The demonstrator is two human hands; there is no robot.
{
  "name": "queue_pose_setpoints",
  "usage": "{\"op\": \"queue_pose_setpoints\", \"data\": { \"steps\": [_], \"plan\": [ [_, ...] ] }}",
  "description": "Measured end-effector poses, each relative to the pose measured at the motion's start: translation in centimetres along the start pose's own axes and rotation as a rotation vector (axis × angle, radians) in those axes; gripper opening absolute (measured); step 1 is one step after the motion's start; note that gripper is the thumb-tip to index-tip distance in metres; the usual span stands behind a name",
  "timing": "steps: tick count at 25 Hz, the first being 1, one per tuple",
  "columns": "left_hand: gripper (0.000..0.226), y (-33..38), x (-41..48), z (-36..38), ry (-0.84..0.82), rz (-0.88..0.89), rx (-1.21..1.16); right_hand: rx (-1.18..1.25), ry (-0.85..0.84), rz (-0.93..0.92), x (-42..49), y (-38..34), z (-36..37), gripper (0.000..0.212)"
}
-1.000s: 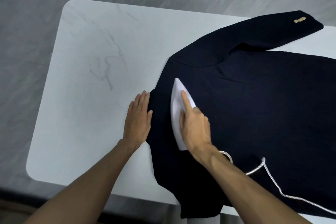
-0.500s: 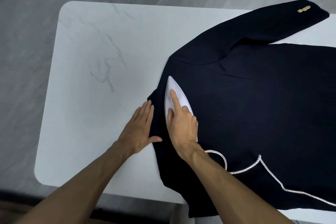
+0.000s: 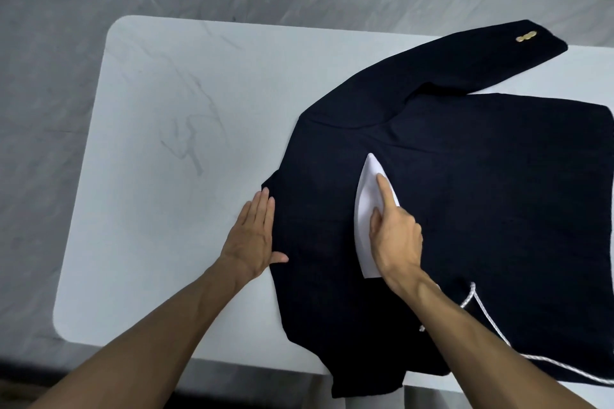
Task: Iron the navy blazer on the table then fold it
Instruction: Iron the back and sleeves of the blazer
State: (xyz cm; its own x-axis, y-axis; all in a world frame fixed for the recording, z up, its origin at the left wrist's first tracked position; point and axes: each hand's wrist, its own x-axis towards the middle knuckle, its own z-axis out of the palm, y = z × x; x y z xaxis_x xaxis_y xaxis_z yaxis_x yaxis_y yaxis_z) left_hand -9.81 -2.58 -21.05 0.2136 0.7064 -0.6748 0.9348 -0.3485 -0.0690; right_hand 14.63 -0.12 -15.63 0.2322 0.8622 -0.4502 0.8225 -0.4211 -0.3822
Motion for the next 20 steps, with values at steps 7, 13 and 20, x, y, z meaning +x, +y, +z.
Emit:
{"op": "queue_pose_setpoints", "data": {
  "steps": [7, 13, 20],
  "plan": [
    [0.028, -1.3, 1.5, -2.8, 0.496, -0.169, -0.56, -0.353, -0.313, -0.4, -3.0, -3.4, 2.5, 0.059],
    [0.072, -1.2, 2.0, -1.3, 0.24, -0.013, -0.383, -0.464, -0.277, -0.434, -2.7, -2.1, 3.6, 0.064],
    [0.073, -0.9, 2.2, -1.9, 0.197, -0.073, -0.229, -0.426, -0.219, -0.375, -2.0, 1.7, 0.8, 0.057]
  ]
}}
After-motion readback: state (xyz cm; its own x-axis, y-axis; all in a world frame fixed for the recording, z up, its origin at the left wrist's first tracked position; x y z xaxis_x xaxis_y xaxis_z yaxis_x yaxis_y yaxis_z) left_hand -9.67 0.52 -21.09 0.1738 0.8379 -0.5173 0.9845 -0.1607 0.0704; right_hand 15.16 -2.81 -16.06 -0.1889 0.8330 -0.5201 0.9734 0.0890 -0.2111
